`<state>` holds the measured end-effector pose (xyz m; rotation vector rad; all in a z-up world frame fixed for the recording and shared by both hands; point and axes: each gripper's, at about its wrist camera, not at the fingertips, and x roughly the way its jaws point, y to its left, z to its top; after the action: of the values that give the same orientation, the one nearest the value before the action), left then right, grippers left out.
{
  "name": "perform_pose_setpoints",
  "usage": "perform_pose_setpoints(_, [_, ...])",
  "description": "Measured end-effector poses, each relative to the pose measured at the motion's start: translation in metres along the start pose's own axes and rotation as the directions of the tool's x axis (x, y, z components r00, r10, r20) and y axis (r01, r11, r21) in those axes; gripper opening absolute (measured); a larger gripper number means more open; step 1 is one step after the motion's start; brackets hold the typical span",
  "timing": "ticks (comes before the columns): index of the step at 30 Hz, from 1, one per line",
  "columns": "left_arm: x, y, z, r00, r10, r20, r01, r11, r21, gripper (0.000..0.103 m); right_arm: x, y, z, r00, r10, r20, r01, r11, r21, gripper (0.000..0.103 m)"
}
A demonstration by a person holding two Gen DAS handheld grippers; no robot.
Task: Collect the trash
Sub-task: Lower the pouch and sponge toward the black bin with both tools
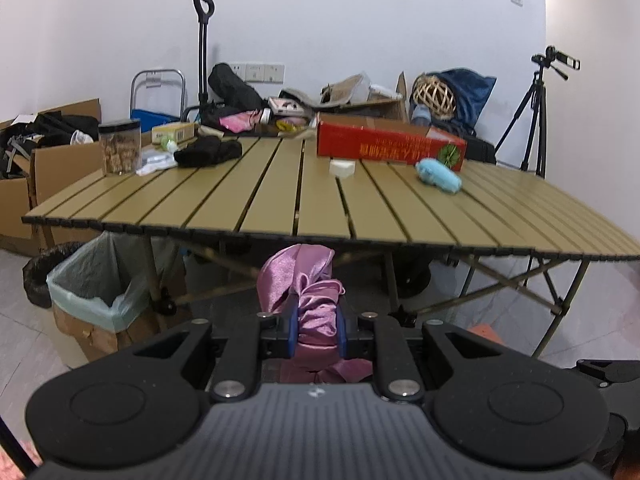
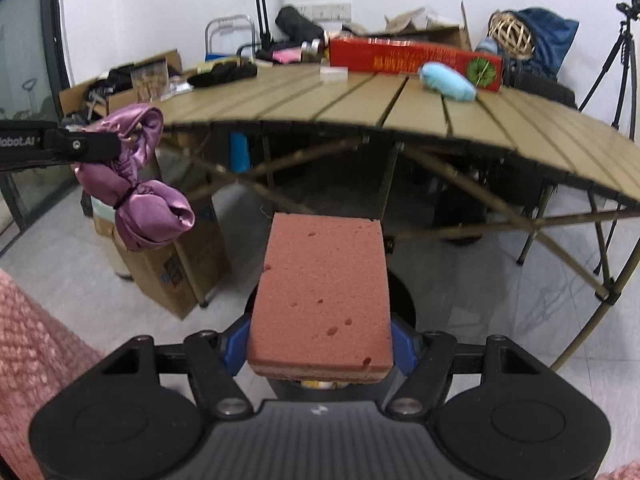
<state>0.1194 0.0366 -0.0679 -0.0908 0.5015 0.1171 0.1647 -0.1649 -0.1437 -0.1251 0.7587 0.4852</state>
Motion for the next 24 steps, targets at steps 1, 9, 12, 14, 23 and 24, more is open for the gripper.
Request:
perform_pose_setpoints(1, [0.002, 0.001, -0.002, 1.0, 0.002, -0.008, -0.002, 1.0, 0.002, 0.018, 0.004, 0.001, -0.001, 1.0, 0.001, -0.016, -0.001, 1.0, -0.001, 0.068])
perform_pose_setpoints(9, [0.019, 0.007, -0.021, 0.997, 0.03, -0.076, -0.029, 0.999, 0.013, 0.018, 0.025, 0.002, -0.012, 0.994, 0.002, -0.112, -0.001, 1.0, 0.006, 0.068])
perform_pose_setpoints(12, [0.027, 0.011, -0.028, 0.994, 0.047, -0.1, -0.046, 0.999, 0.017, 0.018, 0.035, 0.002, -0.014, 0.99, 0.001, -0.14, 0.0, 1.0, 0.012, 0.068])
perform_pose_setpoints(14, [0.031, 0.015, -0.032, 0.991, 0.059, -0.116, -0.058, 0.998, 0.016, 0.018, 0.04, 0.002, -0.016, 0.988, 0.004, -0.157, -0.001, 1.0, 0.018, 0.068])
perform_pose_setpoints(23, [0.053, 0.034, -0.045, 0.976, 0.101, -0.191, -0.104, 0.995, -0.006, 0.018, 0.067, 0.001, -0.014, 0.981, 0.004, -0.195, 0.002, 1.0, 0.028, 0.068])
perform_pose_setpoints(24, [0.056, 0.035, -0.045, 0.975, 0.105, -0.197, -0.108, 0.994, -0.007, 0.018, 0.07, 0.0, -0.013, 0.981, 0.003, -0.196, 0.003, 1.0, 0.029, 0.068])
